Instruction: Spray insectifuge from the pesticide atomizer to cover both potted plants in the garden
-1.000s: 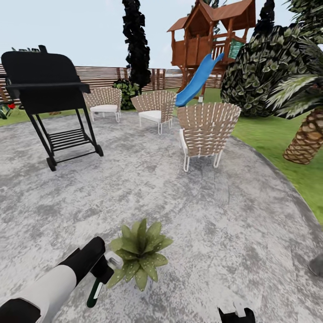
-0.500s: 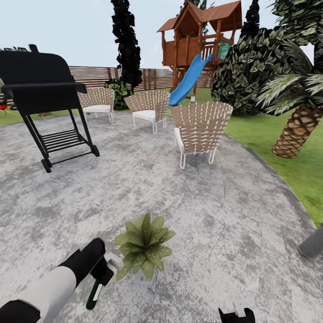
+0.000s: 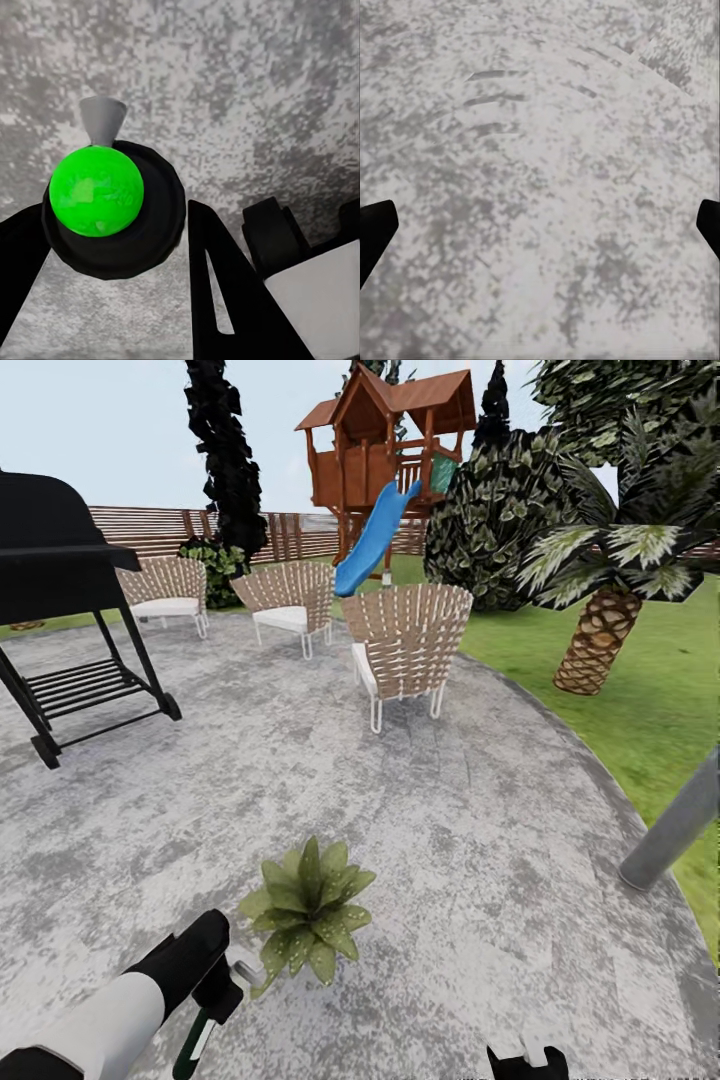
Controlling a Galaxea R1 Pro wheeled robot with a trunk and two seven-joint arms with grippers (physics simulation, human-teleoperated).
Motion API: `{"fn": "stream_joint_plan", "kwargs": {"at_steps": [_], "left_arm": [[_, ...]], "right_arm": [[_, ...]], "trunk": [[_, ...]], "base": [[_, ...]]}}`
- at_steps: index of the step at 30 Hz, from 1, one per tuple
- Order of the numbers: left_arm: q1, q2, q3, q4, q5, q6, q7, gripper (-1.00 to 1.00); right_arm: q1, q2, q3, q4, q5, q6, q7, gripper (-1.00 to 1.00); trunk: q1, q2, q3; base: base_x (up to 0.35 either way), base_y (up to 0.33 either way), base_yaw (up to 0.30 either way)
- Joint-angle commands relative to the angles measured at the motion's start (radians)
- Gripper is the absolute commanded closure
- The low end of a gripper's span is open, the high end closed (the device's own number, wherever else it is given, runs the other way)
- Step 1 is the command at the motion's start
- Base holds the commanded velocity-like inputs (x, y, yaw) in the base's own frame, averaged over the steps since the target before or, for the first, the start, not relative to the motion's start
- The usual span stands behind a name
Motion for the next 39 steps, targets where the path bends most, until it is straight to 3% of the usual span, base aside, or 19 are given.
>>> {"fn": "stream_joint_plan", "kwargs": {"at_steps": [1,13,39], "left_arm": [[0.0,0.001,-0.003,0.002,-0.011,0.001,-0.01,1.0],[0.001,0.002,0.003,0.018,-0.012,0.0,-0.007,1.0],[0.001,-0.005,0.007,0.007,-0.012,0.0,-0.004,1.0]], "right_arm": [[-0.001,0.0,-0.009,0.001,0.007,-0.004,0.005,-1.0],[-0.001,0.001,-0.009,0.001,0.007,-0.004,0.005,-1.0],[-0.001,0.001,-0.008,0.001,0.006,-0.004,0.005,-1.0]], "trunk": [[0.0,0.0,-0.001],[0.0,0.0,-0.001],[0.0,0.0,-0.001]], "base": [[-0.001,0.002,-0.082],[-0.051,0.135,-0.016],[-0.008,0.304,-0.192]]}}
